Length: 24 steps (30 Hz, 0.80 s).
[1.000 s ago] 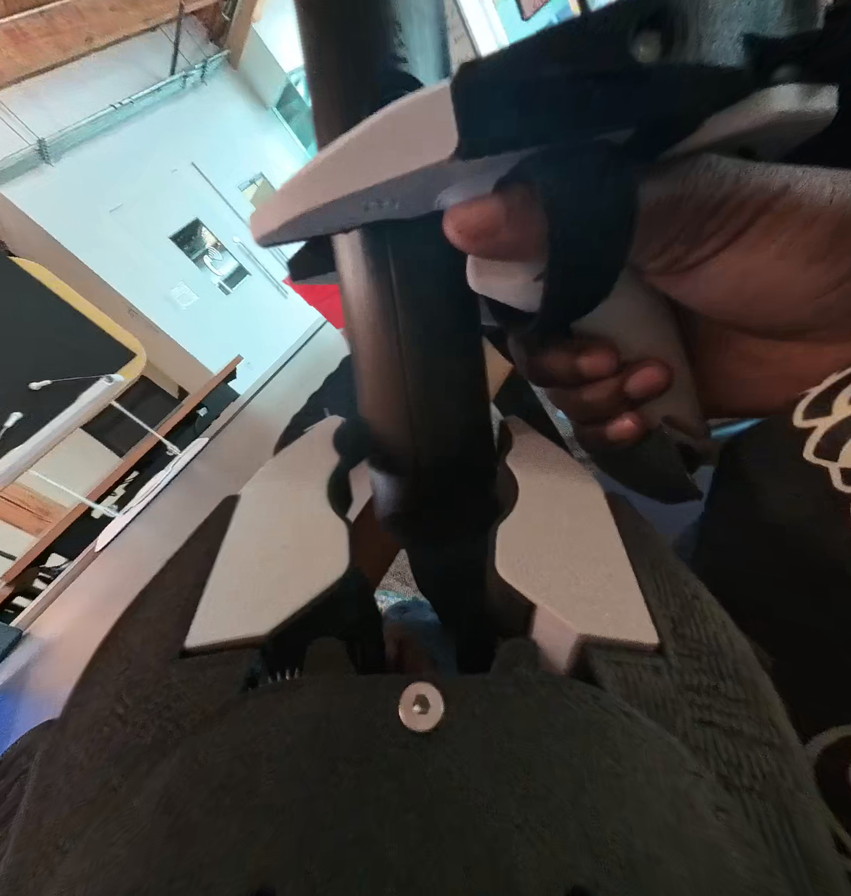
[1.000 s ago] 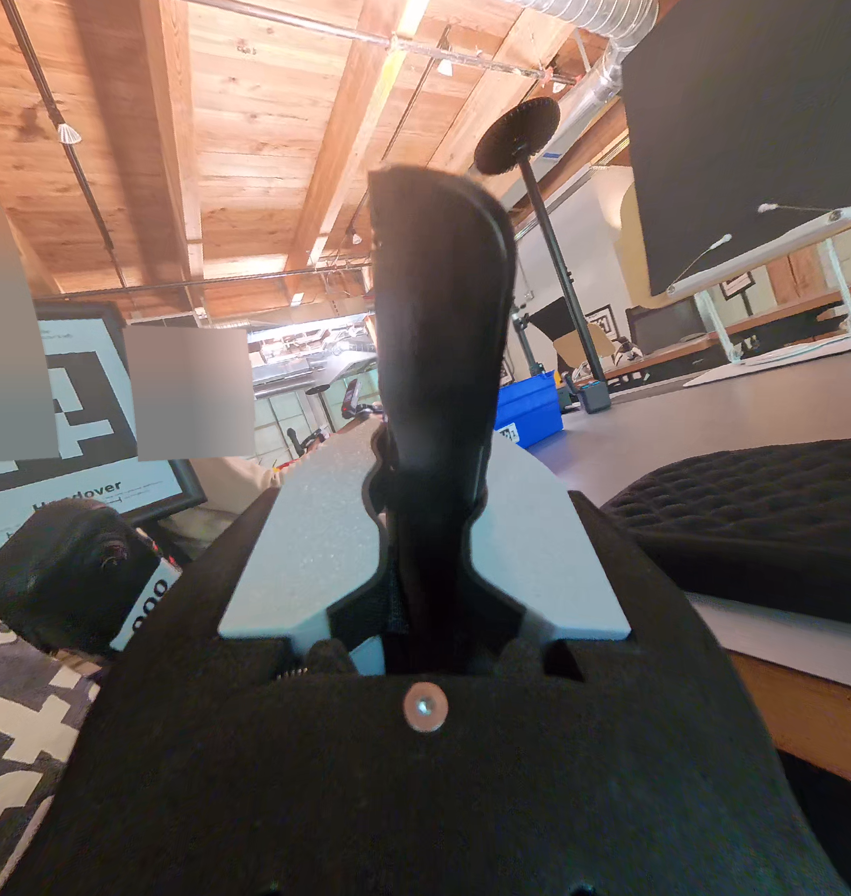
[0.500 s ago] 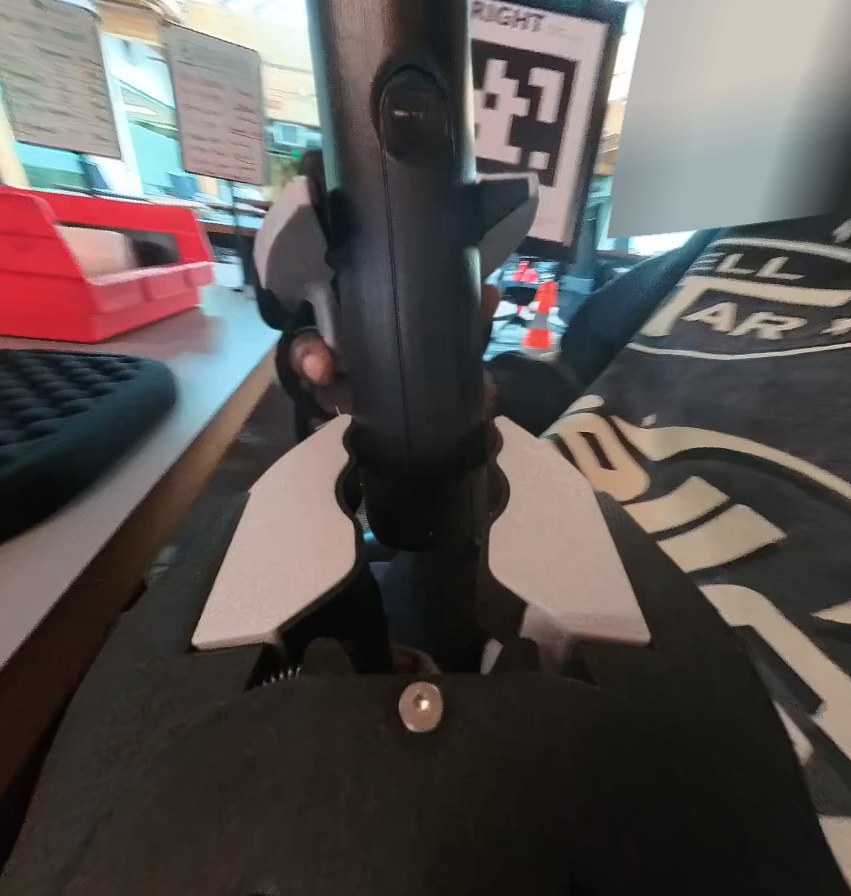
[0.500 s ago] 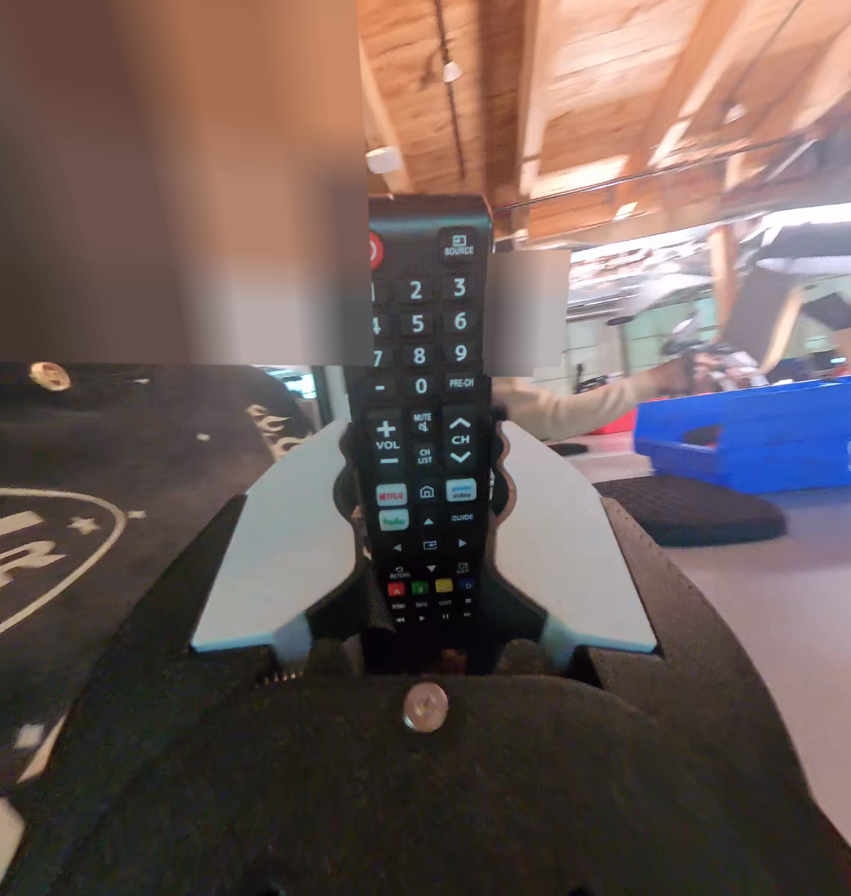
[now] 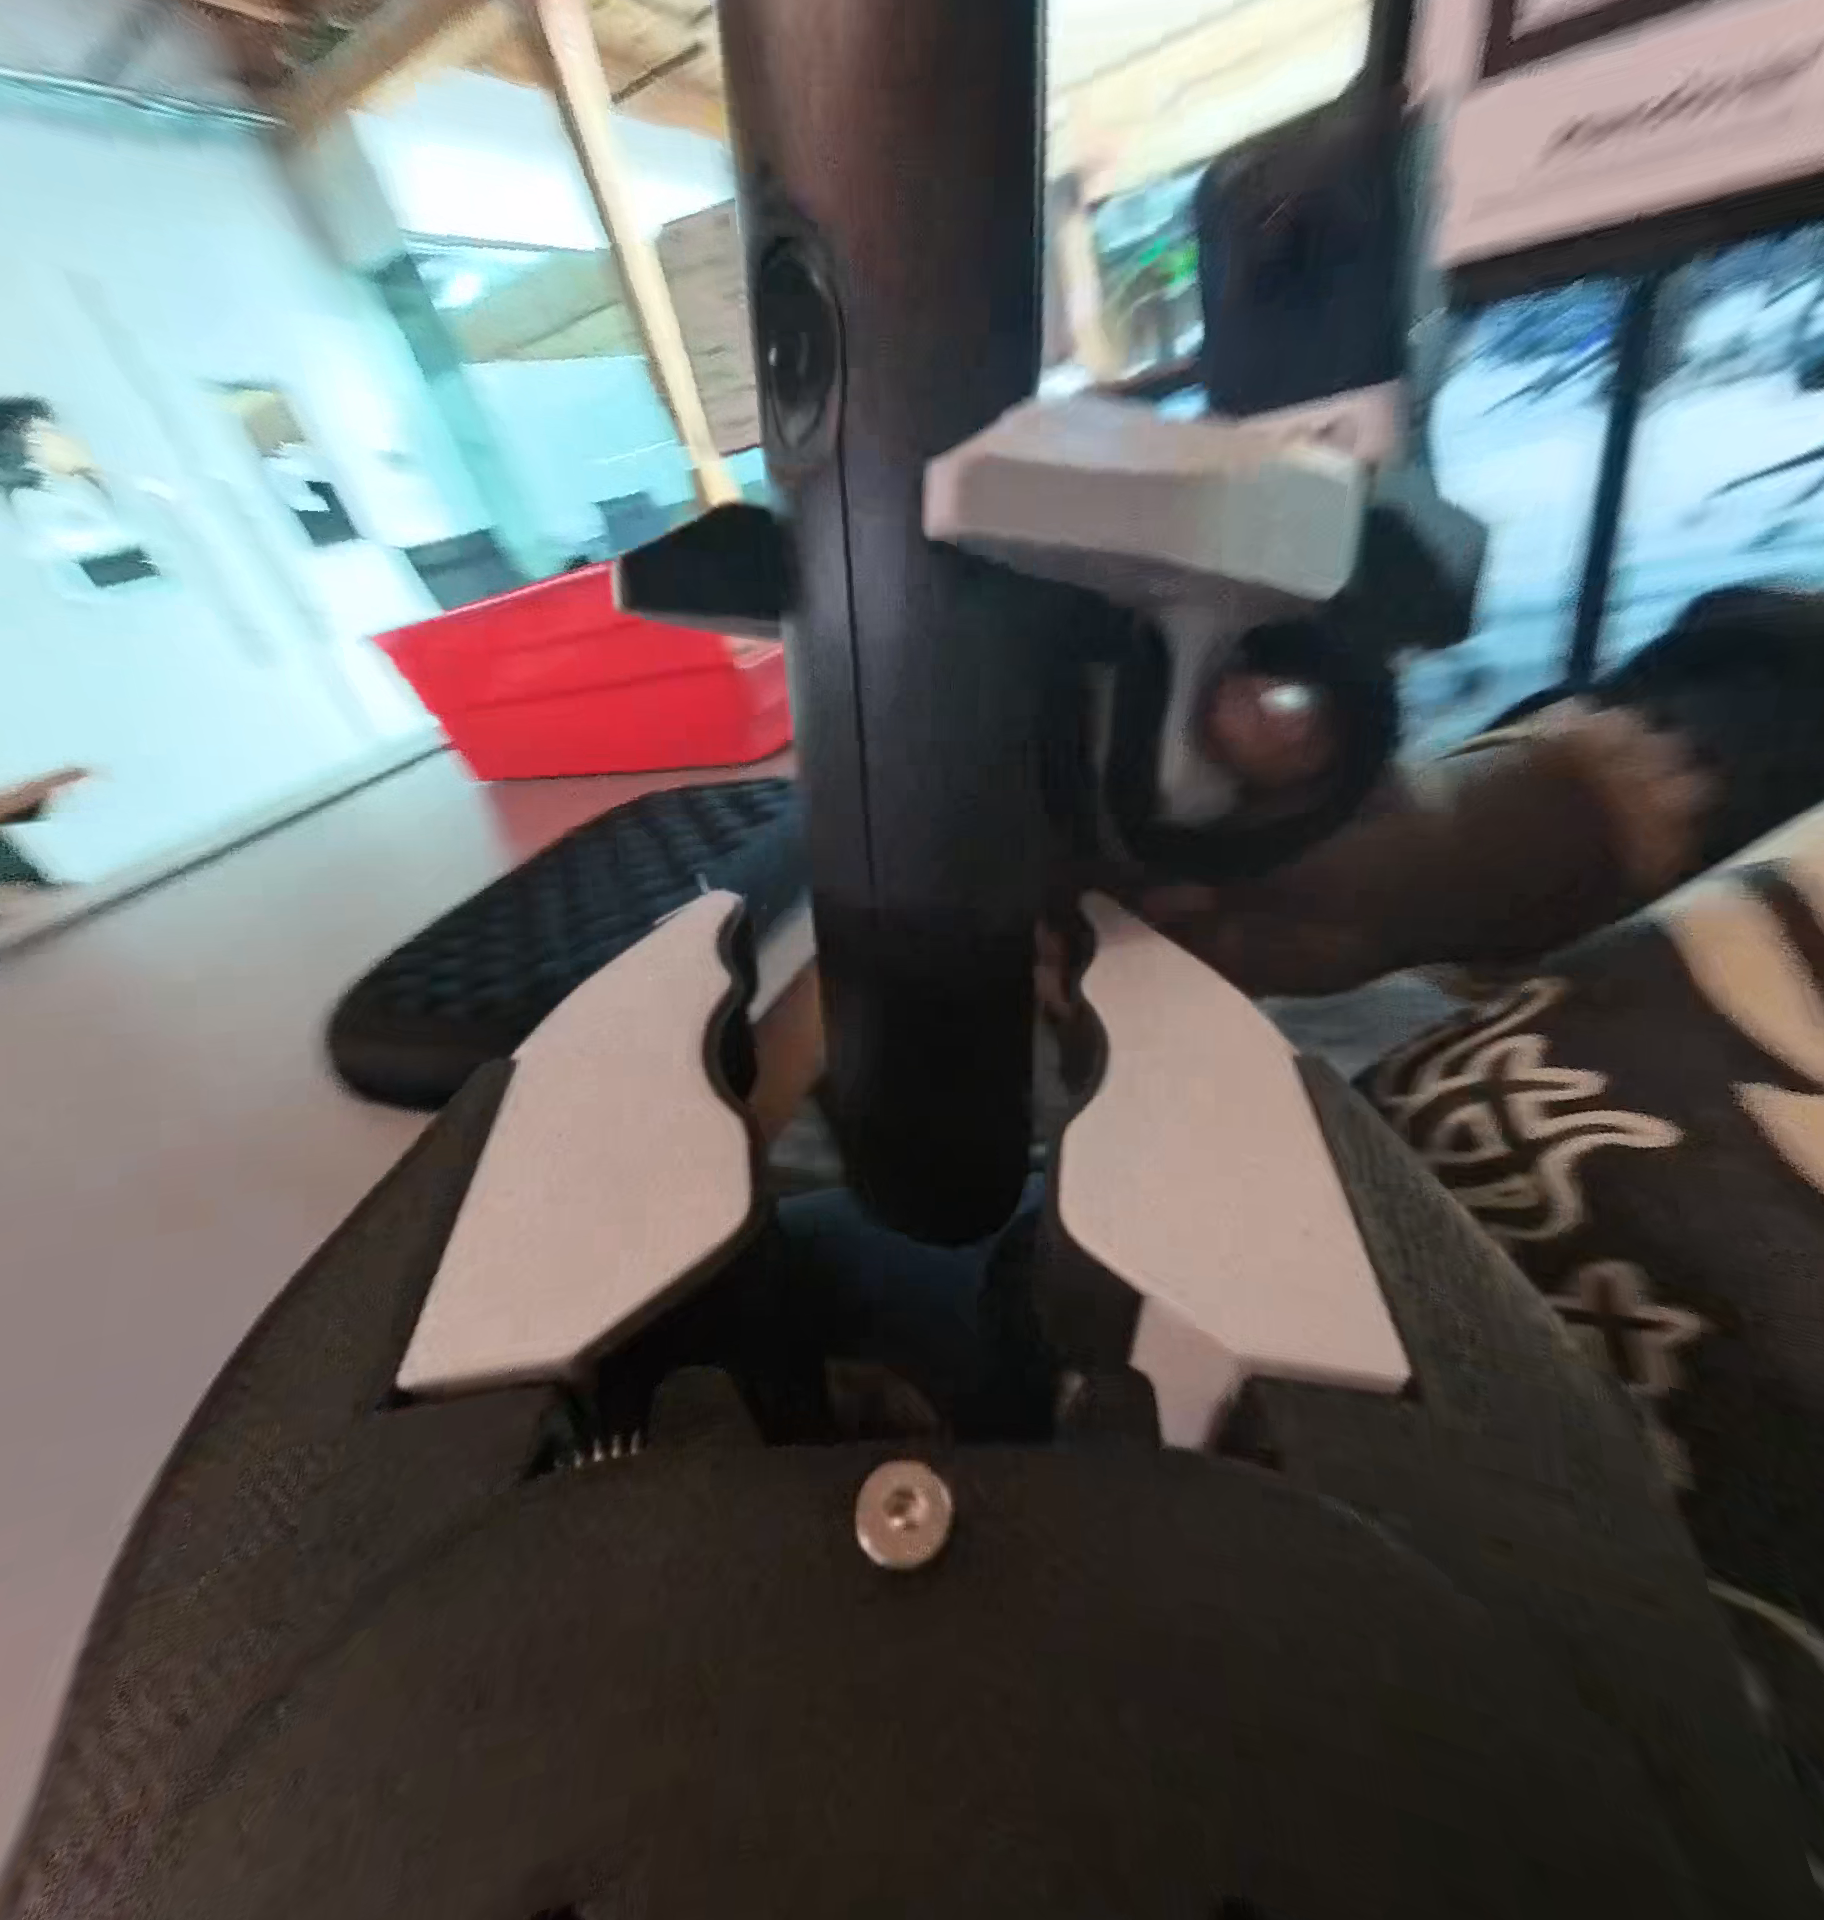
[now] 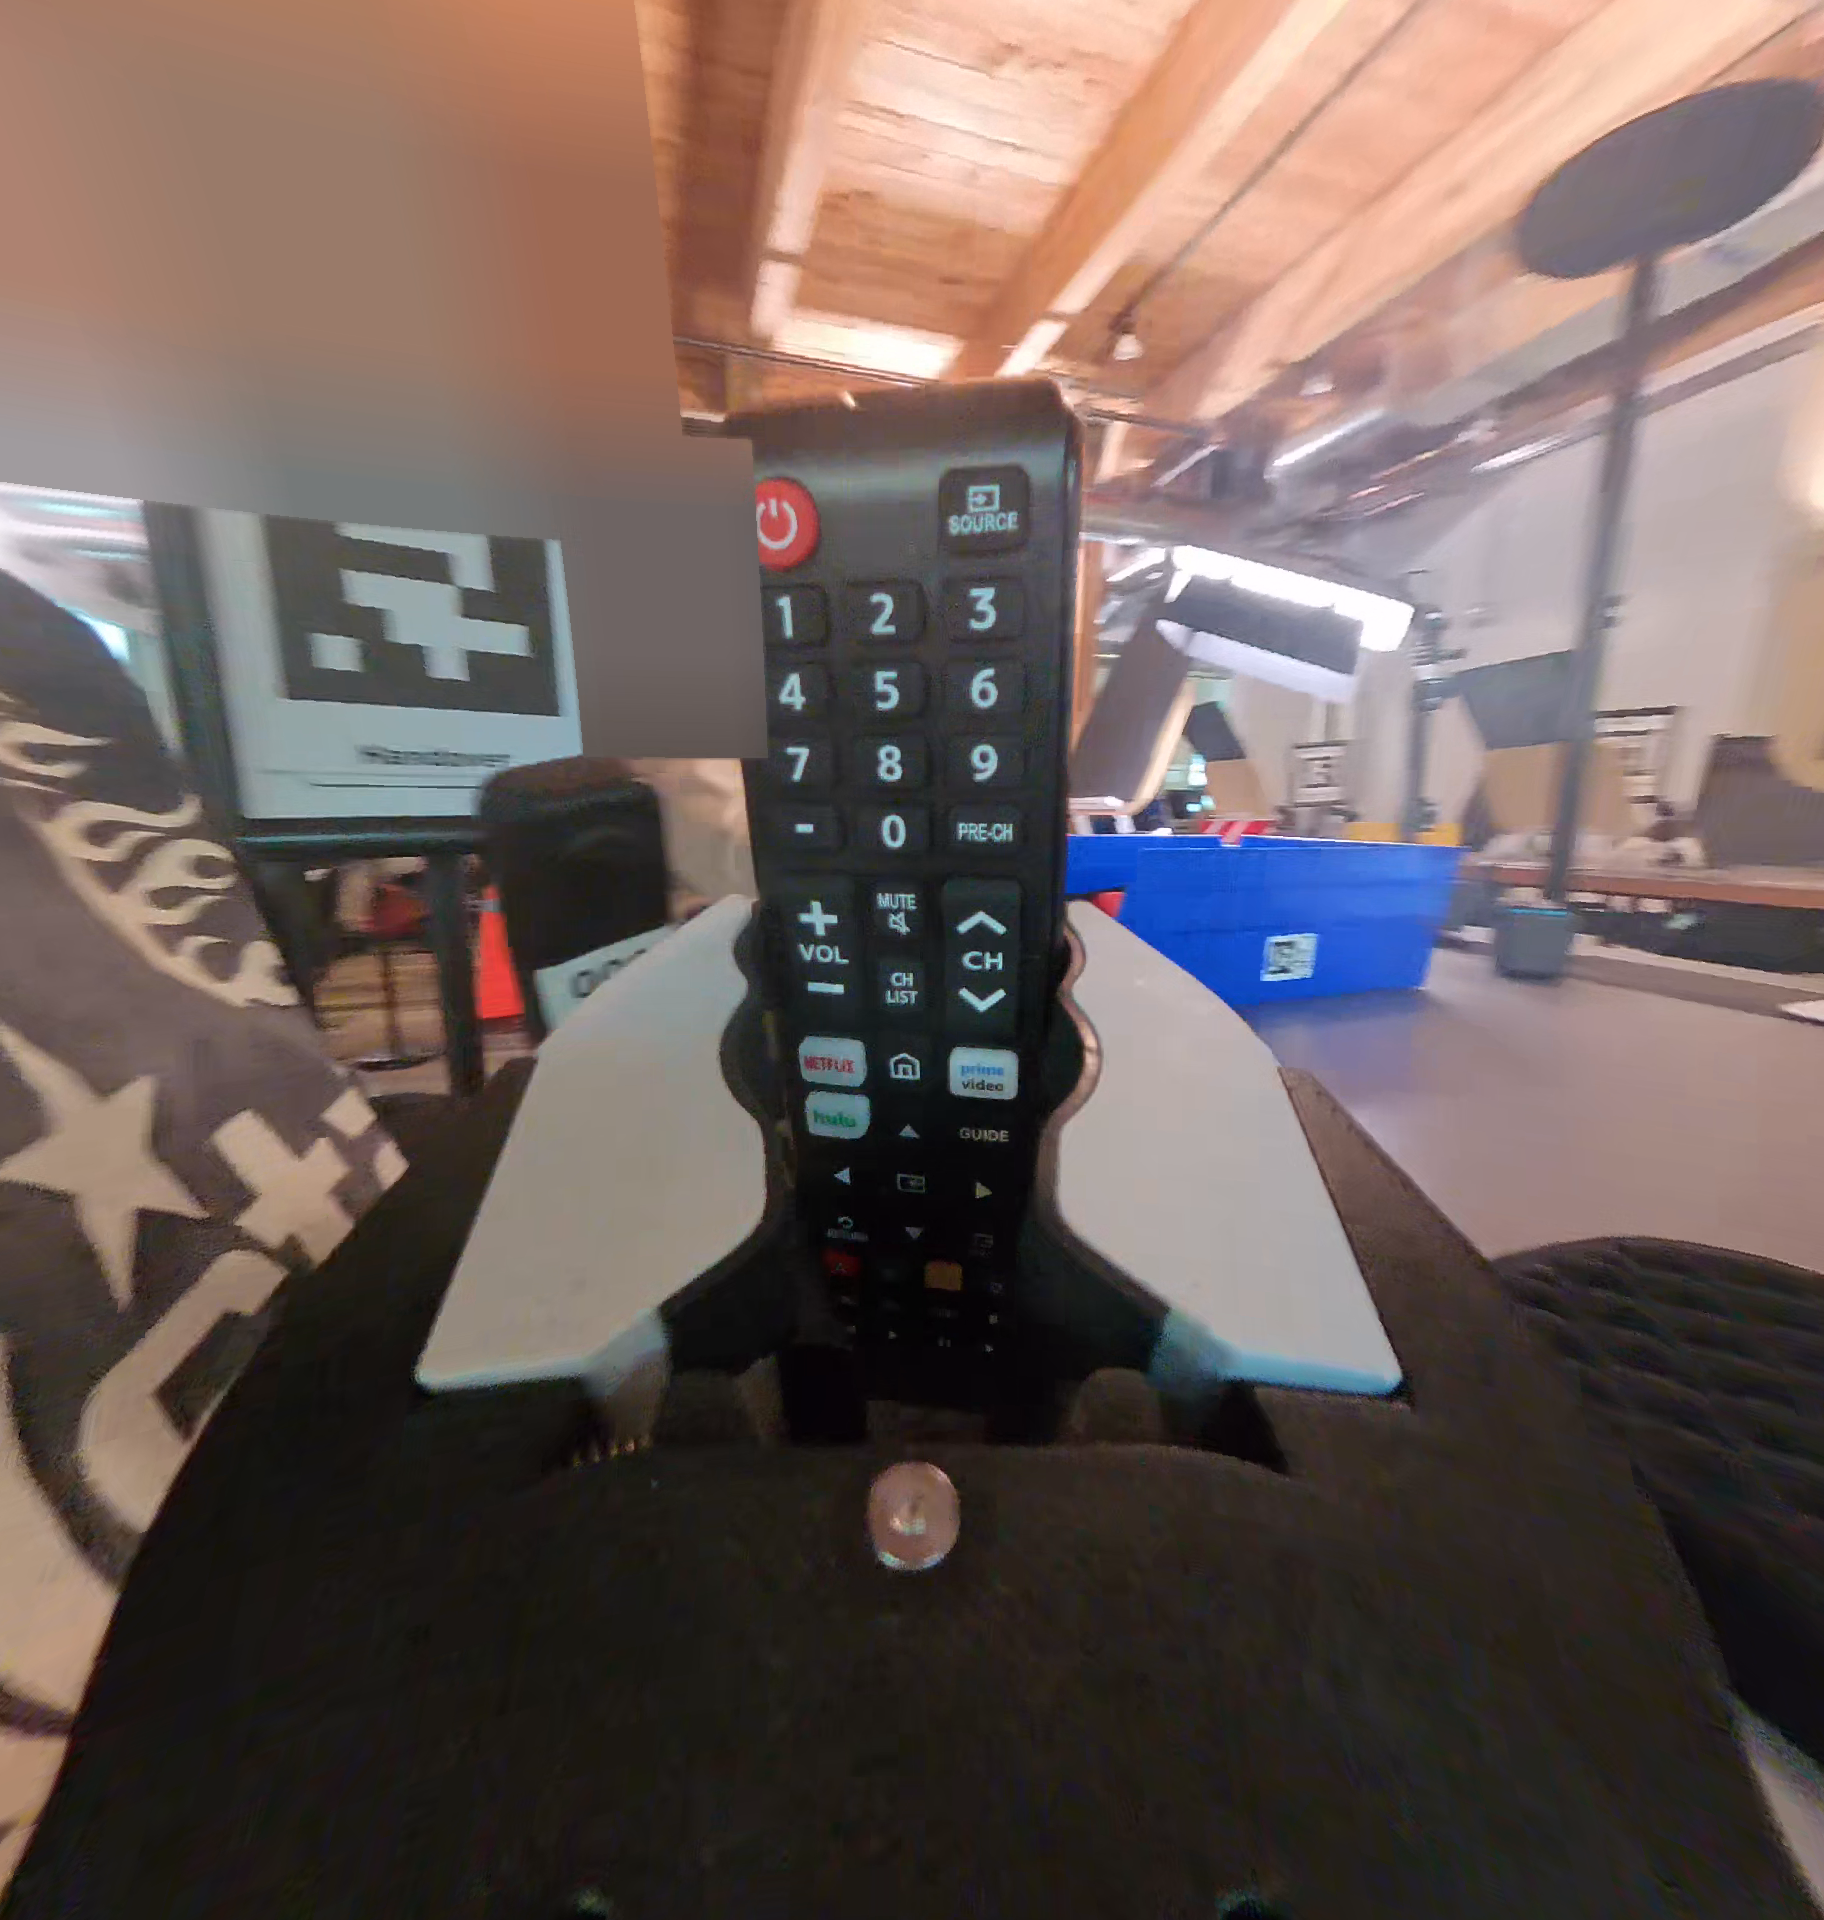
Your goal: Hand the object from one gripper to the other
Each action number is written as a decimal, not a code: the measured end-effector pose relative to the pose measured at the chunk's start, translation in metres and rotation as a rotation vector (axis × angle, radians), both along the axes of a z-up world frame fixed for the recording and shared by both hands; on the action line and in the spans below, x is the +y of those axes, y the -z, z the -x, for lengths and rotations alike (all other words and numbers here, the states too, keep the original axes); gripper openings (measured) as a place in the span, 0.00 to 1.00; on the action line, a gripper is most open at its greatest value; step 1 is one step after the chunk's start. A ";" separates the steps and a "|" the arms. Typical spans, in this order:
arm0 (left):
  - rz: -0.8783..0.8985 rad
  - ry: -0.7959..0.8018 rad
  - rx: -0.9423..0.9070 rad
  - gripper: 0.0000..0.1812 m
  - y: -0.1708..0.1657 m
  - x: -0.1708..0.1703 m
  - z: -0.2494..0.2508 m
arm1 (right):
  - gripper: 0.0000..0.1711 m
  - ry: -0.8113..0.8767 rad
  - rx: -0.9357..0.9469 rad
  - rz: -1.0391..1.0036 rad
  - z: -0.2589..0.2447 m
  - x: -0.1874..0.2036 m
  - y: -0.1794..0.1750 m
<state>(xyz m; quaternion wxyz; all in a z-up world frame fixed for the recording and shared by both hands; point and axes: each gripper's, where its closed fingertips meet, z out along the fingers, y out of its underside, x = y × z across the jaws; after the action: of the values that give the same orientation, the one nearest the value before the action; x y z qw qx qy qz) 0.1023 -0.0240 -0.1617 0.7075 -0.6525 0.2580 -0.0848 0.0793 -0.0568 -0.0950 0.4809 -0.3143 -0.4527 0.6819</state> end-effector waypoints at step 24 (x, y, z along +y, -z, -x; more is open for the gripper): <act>0.210 0.306 -0.357 0.29 -0.006 -0.013 -0.008 | 0.14 -0.076 -0.079 0.066 -0.001 0.011 0.006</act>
<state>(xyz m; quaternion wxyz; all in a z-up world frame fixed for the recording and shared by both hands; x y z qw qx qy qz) 0.1101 -0.0369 -0.1557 0.6491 -0.6504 0.2147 -0.3309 0.0806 -0.0456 -0.1005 0.4260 -0.3392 -0.4601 0.7013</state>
